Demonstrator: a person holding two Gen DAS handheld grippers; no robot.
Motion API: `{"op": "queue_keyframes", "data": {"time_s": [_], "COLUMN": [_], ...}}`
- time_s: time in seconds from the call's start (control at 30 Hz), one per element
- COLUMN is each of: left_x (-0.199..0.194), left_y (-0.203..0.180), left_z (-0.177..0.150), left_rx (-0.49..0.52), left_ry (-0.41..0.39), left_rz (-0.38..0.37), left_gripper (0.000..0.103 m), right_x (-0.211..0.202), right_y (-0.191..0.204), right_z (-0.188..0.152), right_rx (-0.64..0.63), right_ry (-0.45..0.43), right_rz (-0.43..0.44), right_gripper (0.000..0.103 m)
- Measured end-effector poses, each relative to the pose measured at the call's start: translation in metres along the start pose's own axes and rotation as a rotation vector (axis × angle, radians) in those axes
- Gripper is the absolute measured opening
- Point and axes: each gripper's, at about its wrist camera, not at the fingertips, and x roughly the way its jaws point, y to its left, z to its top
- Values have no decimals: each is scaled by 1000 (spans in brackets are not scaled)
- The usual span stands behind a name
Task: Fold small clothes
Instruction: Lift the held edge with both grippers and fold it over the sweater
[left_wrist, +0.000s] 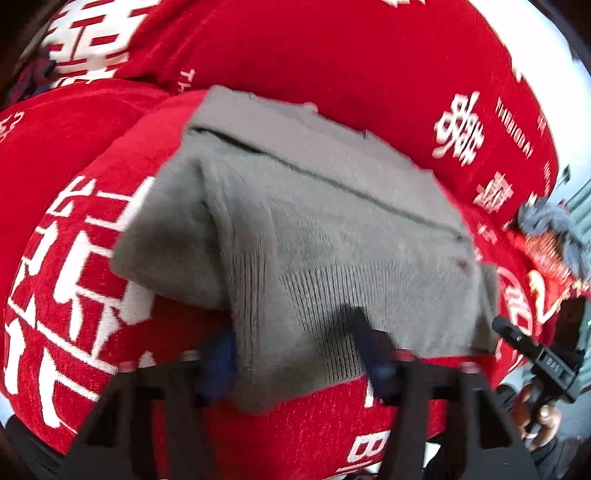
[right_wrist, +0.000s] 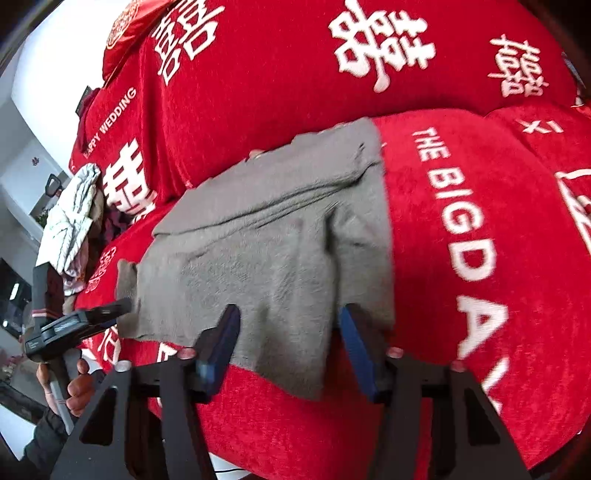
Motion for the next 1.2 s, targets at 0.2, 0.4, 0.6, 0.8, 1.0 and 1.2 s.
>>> {"op": "queue_keyframes", "data": {"time_s": [0.2, 0.4, 0.6, 0.8, 1.0, 1.2], "left_x": [-11, -45, -68, -79, -77, -77], "left_y": [3, -11, -19, -23, -30, -33], "left_z": [-1, 13, 38, 63, 81, 101], "left_rx": [-12, 22, 18, 2, 7, 2], "left_ry": [-13, -127, -219, -257, -259, -265], "left_rz": [-11, -19, -6, 5, 26, 21], "left_gripper": [12, 12, 12, 12, 12, 12], "right_x": [4, -27, -51, -55, -51, -50], "right_y": [11, 34, 46, 51, 55, 57], "right_z": [-3, 17, 47, 75, 93, 111], "right_rx": [-36, -86, -75, -47, -43, -54], "right_ry": [17, -90, -191, -228, -232, -242], "right_rz": [19, 89, 112, 95, 73, 51], "right_gripper": [8, 8, 8, 8, 8, 8]}}
